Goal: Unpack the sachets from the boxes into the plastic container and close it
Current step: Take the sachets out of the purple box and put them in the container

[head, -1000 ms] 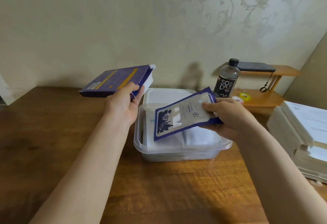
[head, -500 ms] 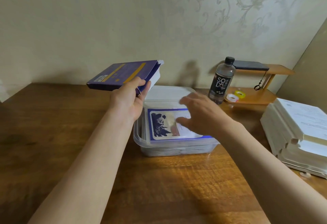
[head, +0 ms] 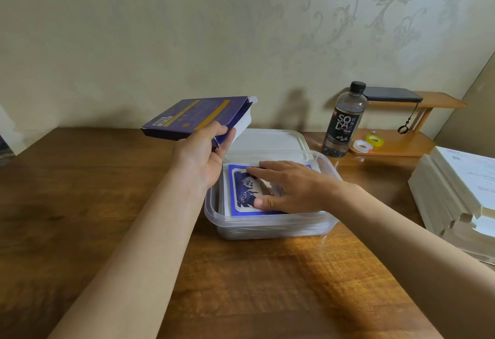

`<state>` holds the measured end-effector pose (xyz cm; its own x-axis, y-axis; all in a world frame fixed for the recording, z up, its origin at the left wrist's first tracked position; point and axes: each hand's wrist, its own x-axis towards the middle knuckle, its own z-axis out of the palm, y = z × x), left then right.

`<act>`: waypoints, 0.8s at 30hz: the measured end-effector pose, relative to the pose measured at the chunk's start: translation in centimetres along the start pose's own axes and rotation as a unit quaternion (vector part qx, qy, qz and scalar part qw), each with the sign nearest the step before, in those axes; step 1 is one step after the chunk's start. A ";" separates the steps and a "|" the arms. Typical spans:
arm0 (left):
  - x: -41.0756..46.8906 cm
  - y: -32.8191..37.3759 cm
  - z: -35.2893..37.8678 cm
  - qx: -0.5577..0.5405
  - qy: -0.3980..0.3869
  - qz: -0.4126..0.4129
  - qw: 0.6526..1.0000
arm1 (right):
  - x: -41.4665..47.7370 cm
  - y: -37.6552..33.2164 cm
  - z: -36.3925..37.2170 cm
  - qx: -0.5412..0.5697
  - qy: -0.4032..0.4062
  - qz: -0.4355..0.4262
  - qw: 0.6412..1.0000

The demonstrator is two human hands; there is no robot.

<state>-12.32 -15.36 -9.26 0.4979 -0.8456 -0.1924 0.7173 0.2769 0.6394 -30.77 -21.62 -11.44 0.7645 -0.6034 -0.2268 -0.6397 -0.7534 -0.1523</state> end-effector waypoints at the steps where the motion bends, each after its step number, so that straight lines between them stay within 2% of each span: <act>1: 0.0 0.0 -0.1 0.000 -0.001 0.001 1.000 | 0.0 0.1 0.1 -0.005 0.004 -0.001 1.000; 8: -0.3 0.0 -0.1 0.007 -0.010 -0.001 1.000 | 0.0 0.3 0.2 -0.033 0.028 -0.034 0.999; 14: -0.4 -0.4 -0.1 0.009 -0.013 0.001 1.000 | 0.4 0.6 0.3 -0.044 -0.012 -0.080 0.996; 24: -0.5 -0.8 -0.1 0.018 -0.007 -0.007 1.000 | 0.7 0.8 0.8 -0.067 -0.039 -0.079 0.994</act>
<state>-13.07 -15.13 -9.75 0.4805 -0.8560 -0.1910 0.7065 0.2487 0.6626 -30.76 -22.45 -12.46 0.8431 -0.4561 -0.2850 -0.4913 -0.8687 -0.0632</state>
